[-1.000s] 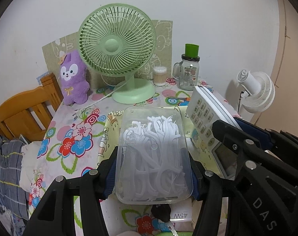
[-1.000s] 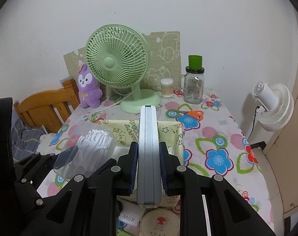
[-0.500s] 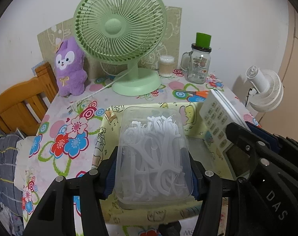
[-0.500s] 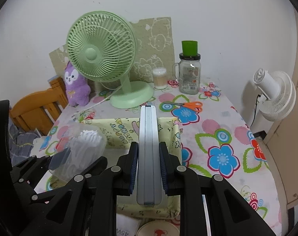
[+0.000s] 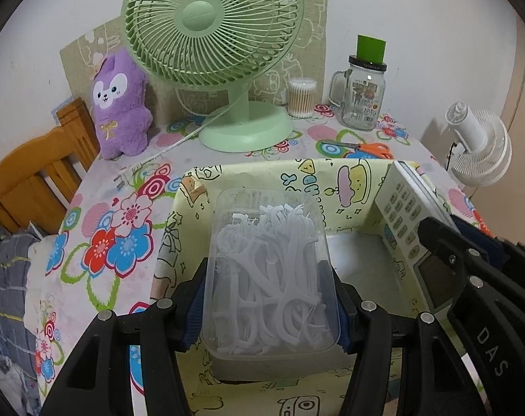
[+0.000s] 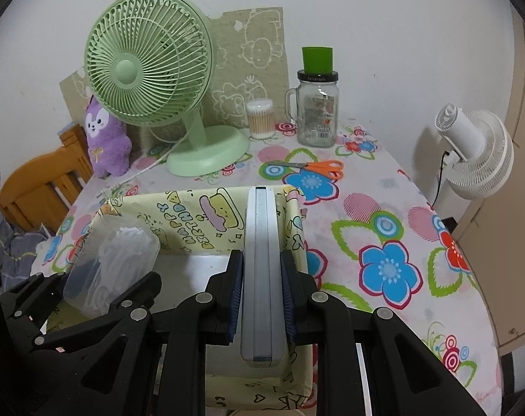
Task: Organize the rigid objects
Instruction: 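Open the left tool into the basket while the right tool releases the remote there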
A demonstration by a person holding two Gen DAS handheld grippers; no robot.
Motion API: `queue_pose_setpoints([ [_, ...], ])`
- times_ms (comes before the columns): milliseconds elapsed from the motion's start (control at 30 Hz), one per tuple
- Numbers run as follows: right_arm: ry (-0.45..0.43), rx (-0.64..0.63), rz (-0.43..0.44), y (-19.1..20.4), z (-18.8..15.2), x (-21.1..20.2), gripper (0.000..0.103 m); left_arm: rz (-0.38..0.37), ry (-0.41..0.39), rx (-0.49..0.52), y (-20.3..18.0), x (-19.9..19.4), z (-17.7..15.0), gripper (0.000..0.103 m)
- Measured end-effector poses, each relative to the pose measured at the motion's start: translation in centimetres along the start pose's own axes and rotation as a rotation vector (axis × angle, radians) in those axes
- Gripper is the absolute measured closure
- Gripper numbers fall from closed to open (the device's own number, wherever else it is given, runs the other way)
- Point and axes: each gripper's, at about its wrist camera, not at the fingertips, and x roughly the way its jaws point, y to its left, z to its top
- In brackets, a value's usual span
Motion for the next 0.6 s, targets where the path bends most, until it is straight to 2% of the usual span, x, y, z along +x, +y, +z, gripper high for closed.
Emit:
queue_pose_setpoints([
  [167,-0.004,-0.011,-0.009,0.1,-0.2,-0.1,0.079,0.016,0.002,0.014,-0.4,0.0,-0.3,0.041],
  [233,-0.003,-0.007,-0.008,0.0,-0.3,-0.1,0.079,0.014,0.003,0.02,-0.6,-0.1,-0.4,0.027],
  [367,0.001,-0.014,-0.007,0.2,-0.5,-0.4,0.076,0.019,-0.008,0.032,-1.1,-0.5,-0.7,0.019],
  [600,0.009,-0.012,0.048,0.6,-0.9,-1.3,0.053,0.036,-0.022,0.043,-1.2,-1.8,-1.2,0.011],
])
